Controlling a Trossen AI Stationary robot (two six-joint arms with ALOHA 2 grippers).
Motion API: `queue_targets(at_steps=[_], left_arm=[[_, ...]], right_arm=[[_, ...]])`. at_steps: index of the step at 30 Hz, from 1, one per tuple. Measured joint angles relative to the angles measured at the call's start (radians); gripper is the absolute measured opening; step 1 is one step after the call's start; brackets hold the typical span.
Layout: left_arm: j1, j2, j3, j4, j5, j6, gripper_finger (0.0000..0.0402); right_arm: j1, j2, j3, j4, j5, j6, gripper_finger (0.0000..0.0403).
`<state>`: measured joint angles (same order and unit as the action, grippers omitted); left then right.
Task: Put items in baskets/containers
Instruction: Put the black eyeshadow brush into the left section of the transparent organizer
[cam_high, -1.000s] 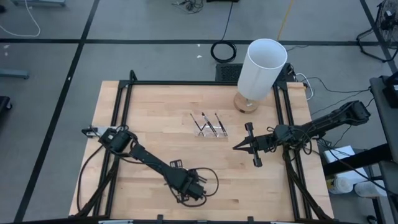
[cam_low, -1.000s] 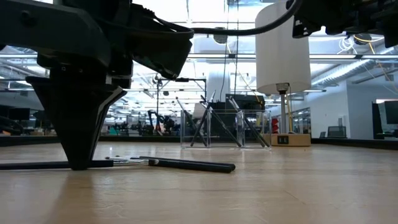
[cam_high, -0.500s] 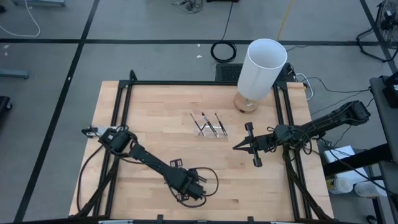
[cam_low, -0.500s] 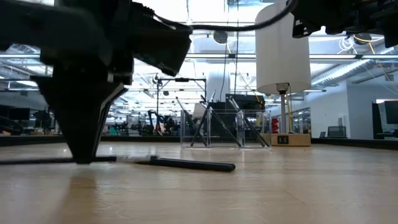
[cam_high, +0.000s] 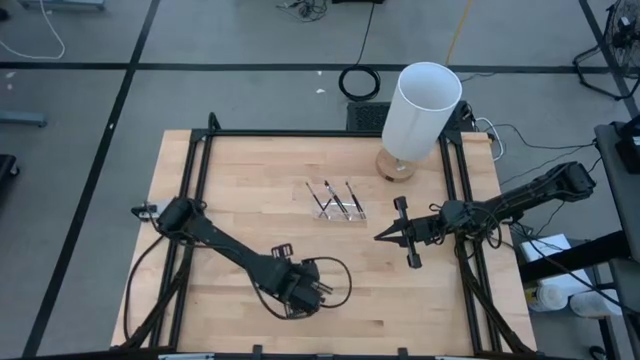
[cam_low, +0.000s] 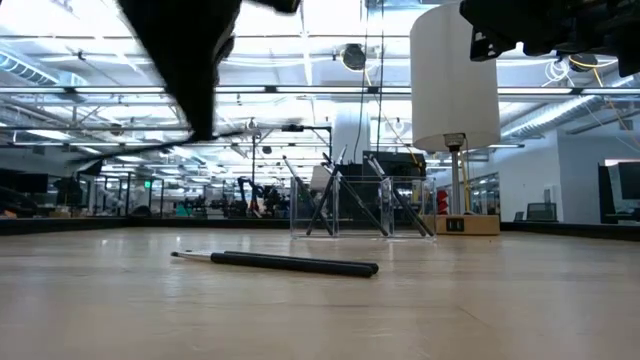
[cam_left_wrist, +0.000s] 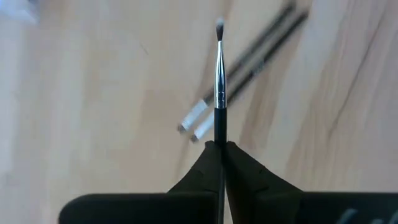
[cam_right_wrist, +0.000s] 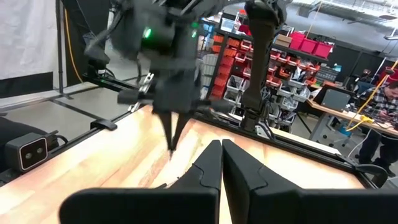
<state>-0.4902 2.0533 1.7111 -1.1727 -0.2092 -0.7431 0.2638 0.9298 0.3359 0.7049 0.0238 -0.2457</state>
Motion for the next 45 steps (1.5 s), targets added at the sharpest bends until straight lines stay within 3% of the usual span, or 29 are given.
queue_targets(at_steps=[9, 15, 20, 25, 31, 45], left_arm=[[0.031, -0.181, 0.001, 0.163, -0.185, 0.165, 0.0007], [0.080, -0.309, 0.001, 0.310, -0.295, 0.384, 0.0005], [0.156, -0.390, 0.000, 0.441, -0.317, 0.558, 0.0010], [0.239, -0.458, -0.057, 0.645, -0.242, 0.705, 0.0007], [0.356, -0.544, -0.253, 0.950, -0.119, 0.791, 0.0005], [0.611, -0.706, -0.926, 1.788, 0.138, 0.746, 0.0014]], right_arm=[[0.000, 0.000, 0.000, -0.015, -0.003, 0.025, 0.0000], [0.000, 0.000, 0.000, -0.032, -0.003, 0.050, 0.0000], [0.000, 0.000, 0.000, -0.051, -0.003, 0.051, 0.0000], [0.000, 0.000, 0.000, -0.060, -0.003, 0.051, 0.0000], [0.000, 0.000, 0.000, -0.099, -0.003, 0.076, 0.0000], [0.000, 0.000, 0.000, -0.187, -0.001, 0.102, 0.0000]])
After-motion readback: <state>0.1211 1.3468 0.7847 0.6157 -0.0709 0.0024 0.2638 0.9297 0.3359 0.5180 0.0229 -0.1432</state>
